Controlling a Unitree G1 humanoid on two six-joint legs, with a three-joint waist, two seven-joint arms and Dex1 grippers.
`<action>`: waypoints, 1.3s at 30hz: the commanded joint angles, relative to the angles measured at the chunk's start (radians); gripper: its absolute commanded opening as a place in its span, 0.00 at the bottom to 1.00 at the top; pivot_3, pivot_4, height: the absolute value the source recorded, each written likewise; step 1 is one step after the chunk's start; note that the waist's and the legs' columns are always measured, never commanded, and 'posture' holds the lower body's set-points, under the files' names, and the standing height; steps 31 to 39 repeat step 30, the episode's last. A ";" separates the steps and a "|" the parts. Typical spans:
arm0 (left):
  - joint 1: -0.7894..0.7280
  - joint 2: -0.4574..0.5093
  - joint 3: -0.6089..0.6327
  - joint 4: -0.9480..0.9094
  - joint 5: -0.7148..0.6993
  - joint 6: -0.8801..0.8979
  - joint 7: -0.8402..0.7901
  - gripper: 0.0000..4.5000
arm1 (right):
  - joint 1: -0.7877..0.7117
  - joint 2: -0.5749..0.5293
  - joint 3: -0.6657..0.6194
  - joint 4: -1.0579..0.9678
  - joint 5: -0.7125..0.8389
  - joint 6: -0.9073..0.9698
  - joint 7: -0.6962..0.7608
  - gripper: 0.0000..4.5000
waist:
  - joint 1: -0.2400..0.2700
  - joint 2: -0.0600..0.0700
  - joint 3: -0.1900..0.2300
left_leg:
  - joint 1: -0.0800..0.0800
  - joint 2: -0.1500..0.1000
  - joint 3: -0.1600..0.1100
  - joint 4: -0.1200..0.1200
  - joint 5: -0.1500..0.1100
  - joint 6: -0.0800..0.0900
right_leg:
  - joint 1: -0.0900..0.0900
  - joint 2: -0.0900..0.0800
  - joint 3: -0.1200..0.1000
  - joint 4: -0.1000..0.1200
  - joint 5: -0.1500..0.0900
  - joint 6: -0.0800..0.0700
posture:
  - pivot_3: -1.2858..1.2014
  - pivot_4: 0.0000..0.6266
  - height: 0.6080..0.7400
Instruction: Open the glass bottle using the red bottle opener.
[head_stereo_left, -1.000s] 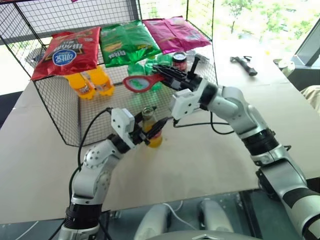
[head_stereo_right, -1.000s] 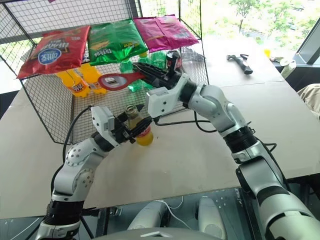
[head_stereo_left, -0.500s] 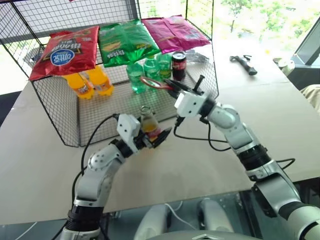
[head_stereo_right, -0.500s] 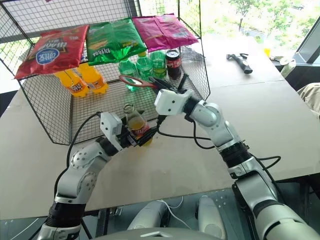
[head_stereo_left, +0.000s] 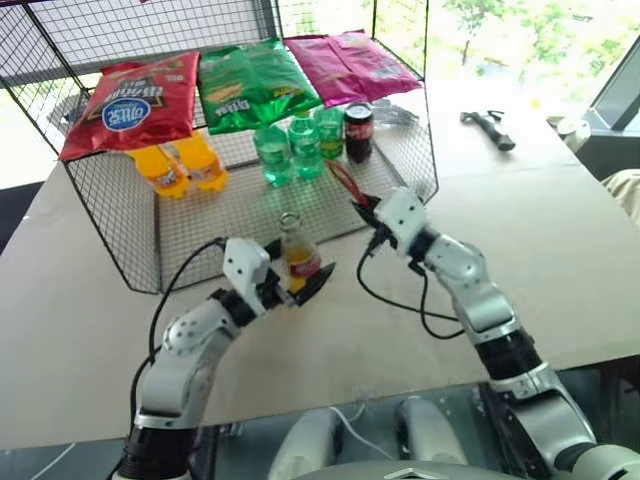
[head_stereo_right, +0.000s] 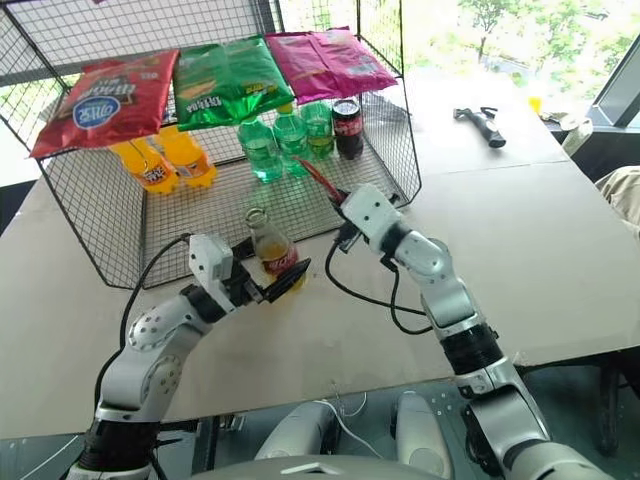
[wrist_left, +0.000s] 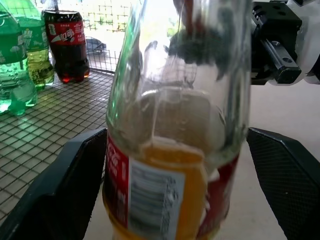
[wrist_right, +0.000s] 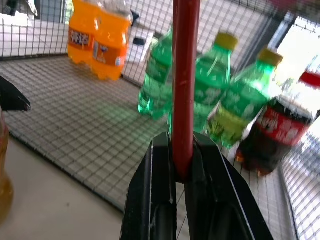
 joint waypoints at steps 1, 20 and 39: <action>0.014 0.008 0.024 -0.056 -0.007 -0.005 0.010 1.00 | 0.040 -0.028 -0.038 -0.114 0.055 0.133 0.025 0.00 | 0.001 0.000 0.000 | 0.000 0.000 0.000 0.000 0.000 0.000 | 0.000 0.000 0.000 0.000 0.000 0.000 | 0.52 0.24 1.00; 0.352 0.094 0.194 -0.101 0.095 -0.049 0.059 1.00 | 0.446 -0.291 -0.208 -0.332 0.221 0.175 0.199 0.97 | 0.005 0.000 0.000 | 0.001 0.000 0.000 -0.001 0.000 0.000 | 0.003 -0.003 -0.001 -0.001 0.000 0.000 | 0.52 0.24 1.00; 0.428 0.082 0.212 -0.105 0.142 -0.079 0.089 1.00 | 0.569 -0.332 -0.338 -0.252 0.326 -0.023 0.317 0.97 | 0.004 -0.001 0.001 | 0.005 0.000 -0.001 0.000 -0.002 0.003 | 0.008 -0.006 -0.002 -0.001 0.000 0.001 | 0.52 0.24 1.00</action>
